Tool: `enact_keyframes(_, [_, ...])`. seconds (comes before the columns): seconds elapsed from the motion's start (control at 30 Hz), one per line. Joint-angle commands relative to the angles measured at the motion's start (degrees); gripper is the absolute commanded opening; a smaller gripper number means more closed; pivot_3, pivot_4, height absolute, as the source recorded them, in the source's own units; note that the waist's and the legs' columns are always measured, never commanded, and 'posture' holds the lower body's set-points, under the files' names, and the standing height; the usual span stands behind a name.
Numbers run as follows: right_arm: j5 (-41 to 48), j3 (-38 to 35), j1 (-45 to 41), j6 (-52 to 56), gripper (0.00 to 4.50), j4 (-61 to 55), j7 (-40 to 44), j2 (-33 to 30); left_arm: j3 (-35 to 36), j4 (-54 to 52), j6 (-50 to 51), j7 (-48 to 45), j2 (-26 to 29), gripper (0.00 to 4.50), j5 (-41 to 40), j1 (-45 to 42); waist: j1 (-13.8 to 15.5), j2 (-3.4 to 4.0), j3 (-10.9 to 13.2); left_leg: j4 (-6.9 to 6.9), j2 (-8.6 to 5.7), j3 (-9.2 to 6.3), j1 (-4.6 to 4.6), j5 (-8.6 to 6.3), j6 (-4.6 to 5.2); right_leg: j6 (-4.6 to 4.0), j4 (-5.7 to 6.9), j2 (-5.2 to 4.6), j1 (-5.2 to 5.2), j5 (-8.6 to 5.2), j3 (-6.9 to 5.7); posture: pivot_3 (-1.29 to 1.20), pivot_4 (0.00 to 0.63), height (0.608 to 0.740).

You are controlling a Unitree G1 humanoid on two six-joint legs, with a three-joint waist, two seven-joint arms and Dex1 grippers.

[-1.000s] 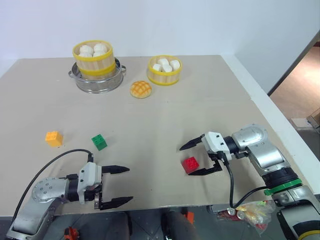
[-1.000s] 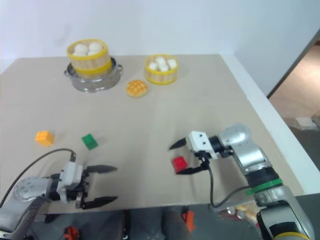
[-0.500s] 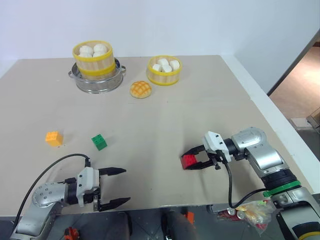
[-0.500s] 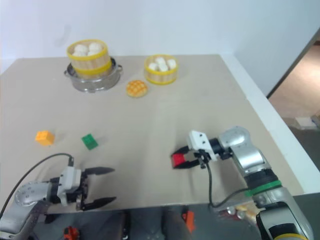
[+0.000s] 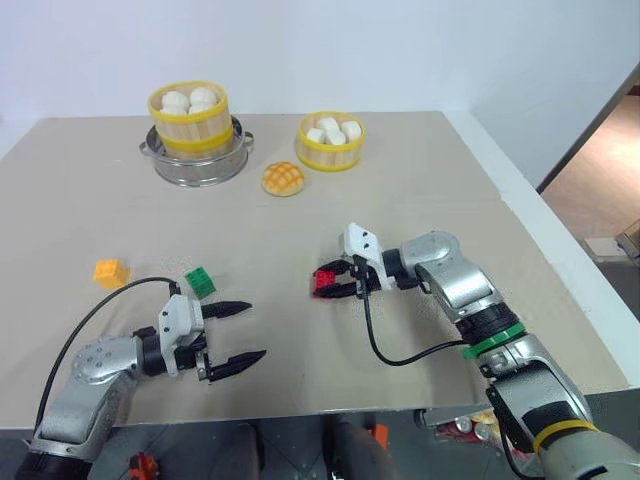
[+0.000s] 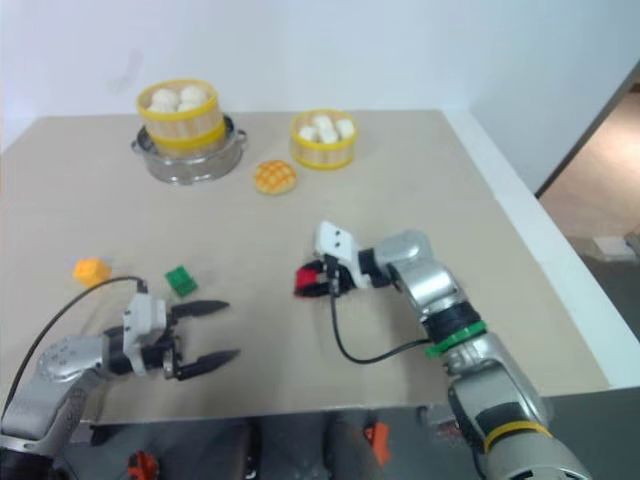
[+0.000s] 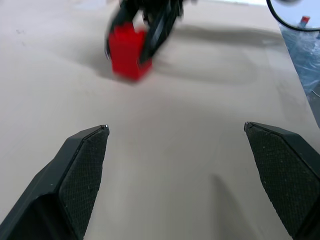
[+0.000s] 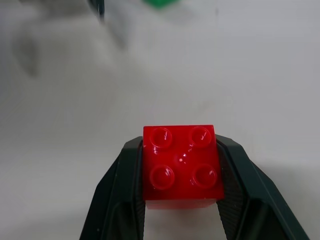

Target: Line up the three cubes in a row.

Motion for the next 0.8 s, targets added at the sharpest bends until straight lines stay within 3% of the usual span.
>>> enact_keyframes(0.03, [-1.4,0.2,-1.5,-1.8,1.26,1.6,1.1,0.4,0.9,-5.0,3.4,2.2,0.9,4.50,-1.1,-0.5,0.0,-0.01,0.0,0.00,0.00,0.00,0.00,0.00,0.00,0.04,0.00,0.01,-0.01,0.02,0.00,0.00,0.150,0.740])
enact_keyframes(0.6, [-2.3,-0.3,-2.4,0.2,1.26,4.9,0.9,2.1,1.0,-12.3,16.5,7.8,2.0,4.50,-4.2,-5.0,-0.1,-0.04,0.0,0.15,0.01,0.00,0.20,0.02,0.02,-0.22,0.16,0.05,0.12,-0.04,0.05,0.00,0.150,0.740])
enact_keyframes(0.63, [-2.1,-0.4,-2.5,0.5,2.38,4.8,1.0,2.1,1.0,-12.6,16.8,7.8,2.2,4.50,-4.1,-5.3,-0.1,-0.04,0.0,0.15,0.01,-0.01,0.20,0.01,0.02,-0.22,0.17,0.06,0.12,-0.04,0.05,0.00,0.150,0.740])
enact_keyframes(0.67, [-2.1,-0.4,-2.5,0.9,2.44,4.7,1.0,2.2,1.1,-12.7,17.0,7.7,2.3,4.50,-4.1,-5.4,-0.1,-0.04,0.0,0.15,0.01,-0.01,0.20,0.01,0.02,-0.22,0.17,0.06,0.12,-0.04,0.05,0.00,0.150,0.740])
enact_keyframes(0.8, [-1.8,-0.9,-2.5,1.1,3.84,4.4,1.4,2.3,1.2,-13.3,18.3,8.2,2.5,4.50,-4.5,-6.2,-0.1,-0.04,0.0,0.14,0.01,0.01,0.08,0.01,0.02,-0.22,0.16,0.06,-0.01,-0.05,0.07,0.00,0.150,0.740])
